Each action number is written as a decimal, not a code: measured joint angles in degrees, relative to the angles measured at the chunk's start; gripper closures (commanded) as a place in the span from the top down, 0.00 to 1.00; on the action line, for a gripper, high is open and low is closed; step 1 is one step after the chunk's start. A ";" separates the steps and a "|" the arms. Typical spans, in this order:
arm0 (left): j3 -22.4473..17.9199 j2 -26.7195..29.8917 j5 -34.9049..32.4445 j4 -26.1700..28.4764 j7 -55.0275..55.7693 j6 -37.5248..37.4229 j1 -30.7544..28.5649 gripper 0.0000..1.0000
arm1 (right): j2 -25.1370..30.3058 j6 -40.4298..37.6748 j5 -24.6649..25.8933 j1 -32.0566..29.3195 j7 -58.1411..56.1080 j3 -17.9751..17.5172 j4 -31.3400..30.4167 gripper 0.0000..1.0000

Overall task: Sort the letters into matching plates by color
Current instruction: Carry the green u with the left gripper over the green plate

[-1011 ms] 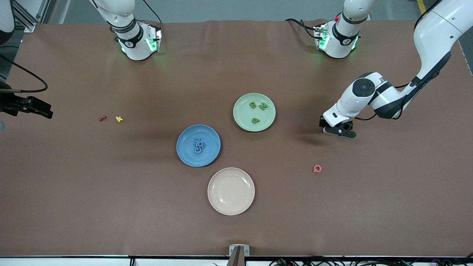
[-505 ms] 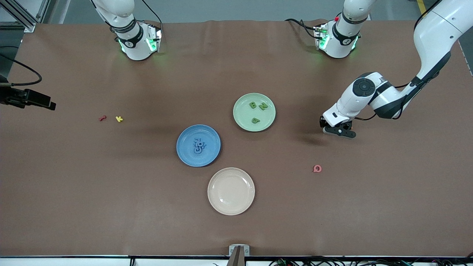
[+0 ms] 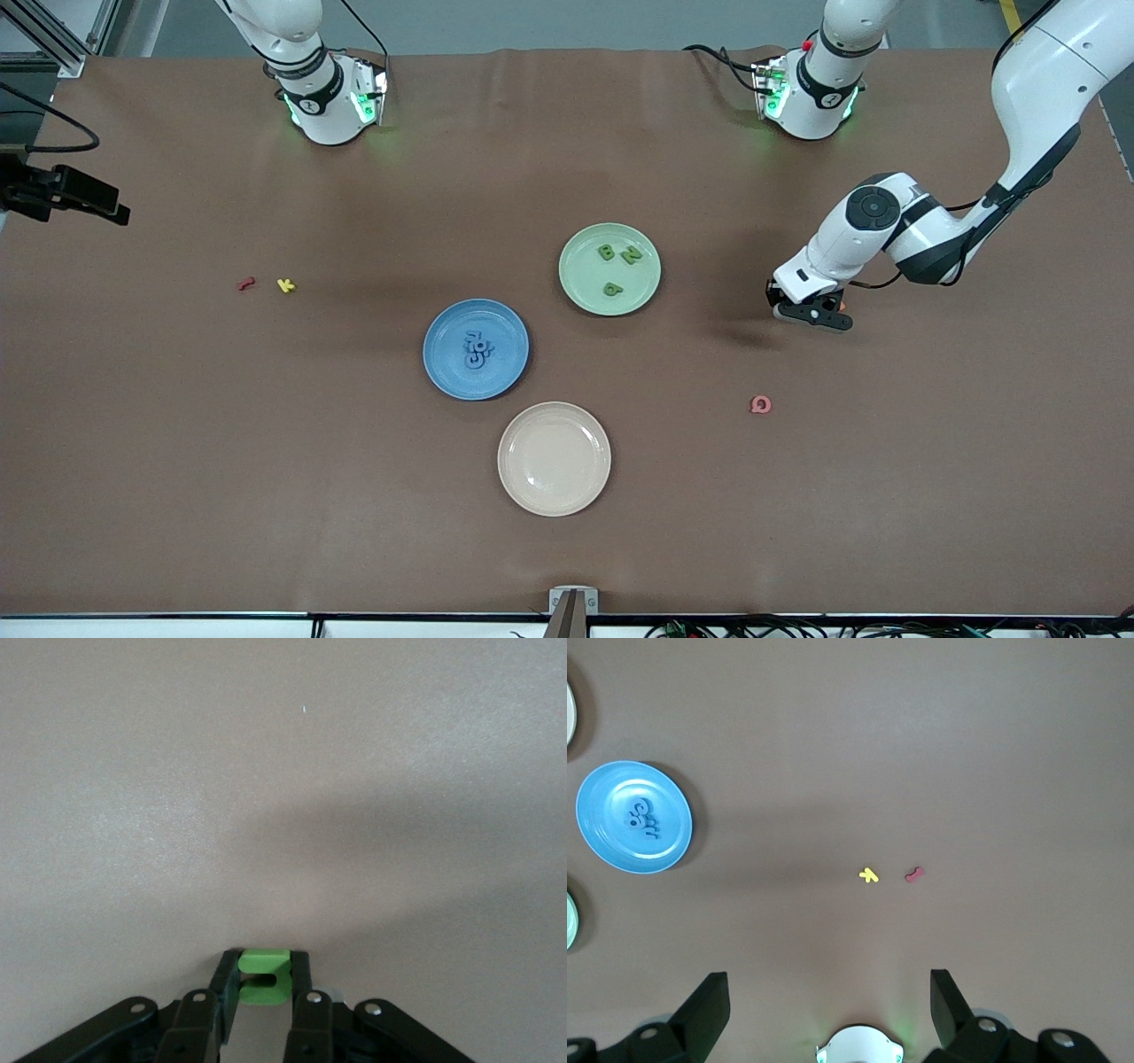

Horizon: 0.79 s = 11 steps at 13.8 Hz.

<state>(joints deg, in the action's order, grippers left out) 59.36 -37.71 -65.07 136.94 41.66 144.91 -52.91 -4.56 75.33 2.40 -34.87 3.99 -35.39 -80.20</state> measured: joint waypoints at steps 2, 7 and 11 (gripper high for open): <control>0.11 0.00 -0.01 -0.07 0.00 0.00 -0.04 0.16 | 0.13 -0.15 -0.13 9.31 -0.12 9.71 -0.03 1.00; 3.69 0.00 0.01 -0.45 3.69 -1.32 -0.04 0.17 | 1.33 -0.15 -1.59 27.27 -4.79 30.58 -0.26 1.00; 9.99 0.00 5.46 -1.37 6.04 -7.66 0.05 0.17 | 4.60 -0.15 -2.17 29.69 -6.73 34.89 -2.76 1.00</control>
<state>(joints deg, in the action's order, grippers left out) 69.35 -37.71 -59.61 135.58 47.70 137.26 -52.87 0.04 75.18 0.23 -5.19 -2.74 -0.51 -82.96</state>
